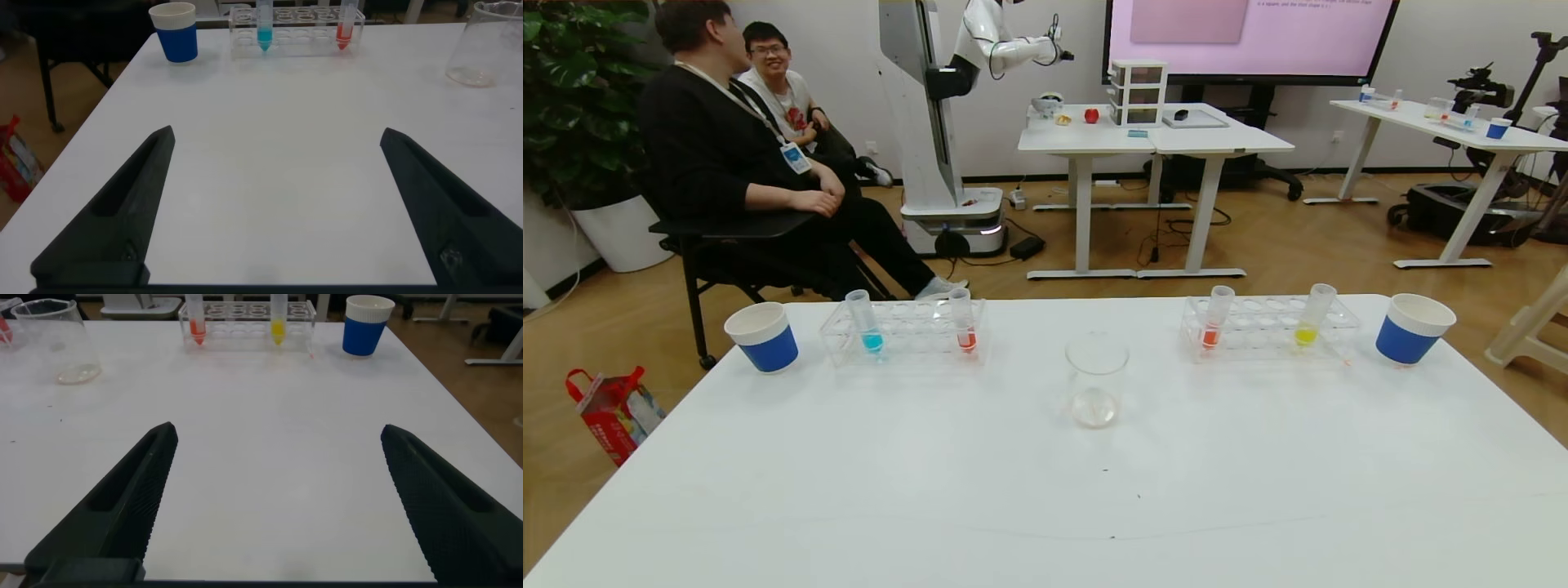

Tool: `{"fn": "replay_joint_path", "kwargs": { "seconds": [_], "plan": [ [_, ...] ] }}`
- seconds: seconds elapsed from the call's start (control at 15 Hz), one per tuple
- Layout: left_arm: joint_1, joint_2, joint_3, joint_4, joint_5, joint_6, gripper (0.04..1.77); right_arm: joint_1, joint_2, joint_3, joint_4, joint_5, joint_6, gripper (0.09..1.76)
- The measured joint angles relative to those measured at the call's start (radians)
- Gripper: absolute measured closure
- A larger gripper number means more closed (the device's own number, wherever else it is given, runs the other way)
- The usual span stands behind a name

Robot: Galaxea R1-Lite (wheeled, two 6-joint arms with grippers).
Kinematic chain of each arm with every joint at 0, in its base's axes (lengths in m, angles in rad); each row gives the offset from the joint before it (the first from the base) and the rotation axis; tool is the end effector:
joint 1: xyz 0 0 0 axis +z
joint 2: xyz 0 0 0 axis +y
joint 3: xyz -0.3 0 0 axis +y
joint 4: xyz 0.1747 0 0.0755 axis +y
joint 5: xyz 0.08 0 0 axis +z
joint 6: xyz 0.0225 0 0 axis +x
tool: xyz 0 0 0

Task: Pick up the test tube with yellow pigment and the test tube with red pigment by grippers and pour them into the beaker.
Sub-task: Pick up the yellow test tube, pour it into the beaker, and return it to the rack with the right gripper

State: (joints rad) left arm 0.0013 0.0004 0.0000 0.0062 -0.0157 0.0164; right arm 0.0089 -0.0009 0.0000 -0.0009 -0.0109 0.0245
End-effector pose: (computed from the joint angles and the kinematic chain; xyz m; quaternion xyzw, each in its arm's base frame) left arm -0.0228 -0.0004 0.0749 0.0082 0.0032 -0.0072 0.9999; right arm -0.0229 -0.0004 0.0756 0.0123 -0.0009 -0.0010 0.9999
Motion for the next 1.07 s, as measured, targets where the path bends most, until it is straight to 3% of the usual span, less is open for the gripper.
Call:
{"fn": "replay_joint_path", "kwargs": {
  "seconds": [0.27, 0.6, 1.07],
  "plan": [
    [0.000, 0.000, 0.000, 0.000, 0.000, 0.000, 0.06, -0.001, 0.000, -0.005, -0.012, -0.001, 0.001, 0.11],
    [0.000, 0.000, 0.000, 0.000, 0.000, 0.000, 0.06, 0.002, 0.142, -0.143, -0.049, 0.005, 0.003, 0.11],
    [0.000, 0.000, 0.000, 0.000, 0.000, 0.000, 0.06, 0.029, 0.699, -0.273, -0.505, 0.006, 0.004, 0.11]
  ]
}}
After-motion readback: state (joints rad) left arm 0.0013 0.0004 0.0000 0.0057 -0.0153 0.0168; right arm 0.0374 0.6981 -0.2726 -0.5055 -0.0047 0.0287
